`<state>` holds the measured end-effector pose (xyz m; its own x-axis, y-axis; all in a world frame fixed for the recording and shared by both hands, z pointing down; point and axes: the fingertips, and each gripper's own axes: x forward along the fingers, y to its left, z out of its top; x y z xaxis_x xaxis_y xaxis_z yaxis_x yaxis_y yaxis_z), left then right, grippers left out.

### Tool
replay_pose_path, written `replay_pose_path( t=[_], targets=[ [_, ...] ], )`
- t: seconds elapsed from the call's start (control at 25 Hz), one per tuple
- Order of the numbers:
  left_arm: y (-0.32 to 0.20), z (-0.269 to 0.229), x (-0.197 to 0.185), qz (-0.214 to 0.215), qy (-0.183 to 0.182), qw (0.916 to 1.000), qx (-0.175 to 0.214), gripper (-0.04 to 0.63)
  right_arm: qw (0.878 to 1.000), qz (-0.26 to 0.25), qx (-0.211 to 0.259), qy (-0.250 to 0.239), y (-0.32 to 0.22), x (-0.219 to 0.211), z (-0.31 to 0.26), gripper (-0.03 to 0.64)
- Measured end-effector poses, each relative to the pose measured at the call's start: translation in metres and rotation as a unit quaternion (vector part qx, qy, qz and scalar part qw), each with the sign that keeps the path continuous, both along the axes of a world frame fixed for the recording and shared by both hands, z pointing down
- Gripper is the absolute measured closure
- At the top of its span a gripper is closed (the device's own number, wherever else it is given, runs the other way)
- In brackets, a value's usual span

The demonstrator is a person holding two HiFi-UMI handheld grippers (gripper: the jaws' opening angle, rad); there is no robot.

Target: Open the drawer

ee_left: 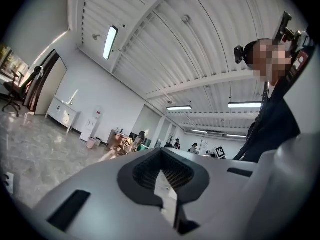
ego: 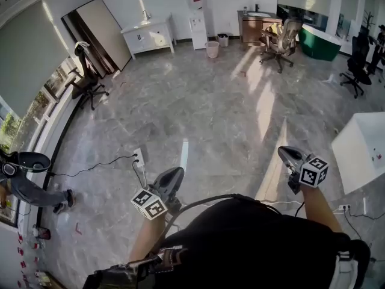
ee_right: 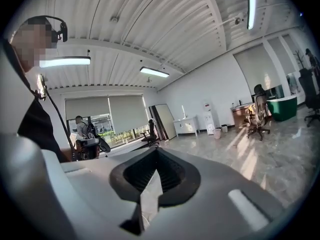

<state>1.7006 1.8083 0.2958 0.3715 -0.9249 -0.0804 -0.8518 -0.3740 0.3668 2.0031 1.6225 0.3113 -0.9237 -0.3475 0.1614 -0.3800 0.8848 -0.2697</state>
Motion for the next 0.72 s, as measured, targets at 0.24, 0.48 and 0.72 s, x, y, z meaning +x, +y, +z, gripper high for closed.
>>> replay_pose_path(
  t=[0.24, 0.48, 0.72],
  targets=[
    [-0.017, 0.017, -0.047, -0.015, 0.021, 0.9995, -0.017, 0.595, 1.000, -0.001, -0.014, 0.019, -0.035, -0.041, 0.006, 0.615],
    [-0.048, 0.017, -0.076, -0.052, 0.021, 0.9982, -0.021, 0.595, 0.999, -0.034, -0.019, 0.012, -0.096, -0.085, 0.010, 0.615],
    [-0.107, 0.011, -0.103, -0.134, 0.009, 0.9908, -0.018, 0.595, 0.994, -0.102, -0.025, -0.008, -0.195, -0.141, 0.023, 0.615]
  ],
)
